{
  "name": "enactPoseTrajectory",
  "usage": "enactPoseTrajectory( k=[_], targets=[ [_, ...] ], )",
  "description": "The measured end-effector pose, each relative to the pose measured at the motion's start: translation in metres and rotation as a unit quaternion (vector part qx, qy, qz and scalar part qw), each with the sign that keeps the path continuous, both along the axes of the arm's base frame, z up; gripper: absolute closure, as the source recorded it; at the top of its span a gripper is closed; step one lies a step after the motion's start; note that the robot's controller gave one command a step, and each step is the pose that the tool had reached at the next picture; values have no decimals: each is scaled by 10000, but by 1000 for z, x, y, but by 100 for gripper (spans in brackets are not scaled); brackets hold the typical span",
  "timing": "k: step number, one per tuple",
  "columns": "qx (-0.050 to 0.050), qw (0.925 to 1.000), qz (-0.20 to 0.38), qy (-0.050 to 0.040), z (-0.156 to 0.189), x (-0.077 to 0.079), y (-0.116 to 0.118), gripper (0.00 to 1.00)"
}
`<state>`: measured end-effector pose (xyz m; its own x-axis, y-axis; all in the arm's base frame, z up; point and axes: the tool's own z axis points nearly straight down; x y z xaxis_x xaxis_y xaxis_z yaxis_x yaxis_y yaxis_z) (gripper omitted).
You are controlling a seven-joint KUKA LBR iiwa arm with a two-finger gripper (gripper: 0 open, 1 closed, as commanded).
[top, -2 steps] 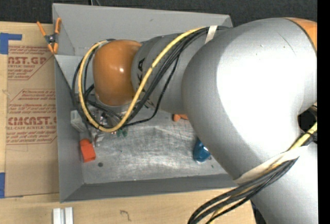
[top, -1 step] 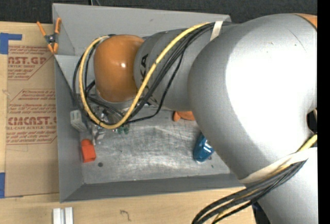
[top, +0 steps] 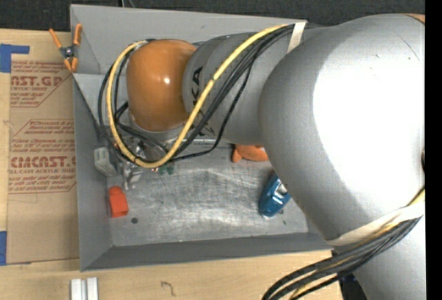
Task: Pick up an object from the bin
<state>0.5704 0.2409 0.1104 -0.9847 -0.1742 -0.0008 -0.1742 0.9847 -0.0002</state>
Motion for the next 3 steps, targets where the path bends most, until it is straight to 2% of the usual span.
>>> enactPoseTrajectory(
  k=[1,3],
  targets=[
    [10,10000,0,-23,10,0,0,100],
    [-3,10000,1,8,24,-1,0,100]
  ],
)
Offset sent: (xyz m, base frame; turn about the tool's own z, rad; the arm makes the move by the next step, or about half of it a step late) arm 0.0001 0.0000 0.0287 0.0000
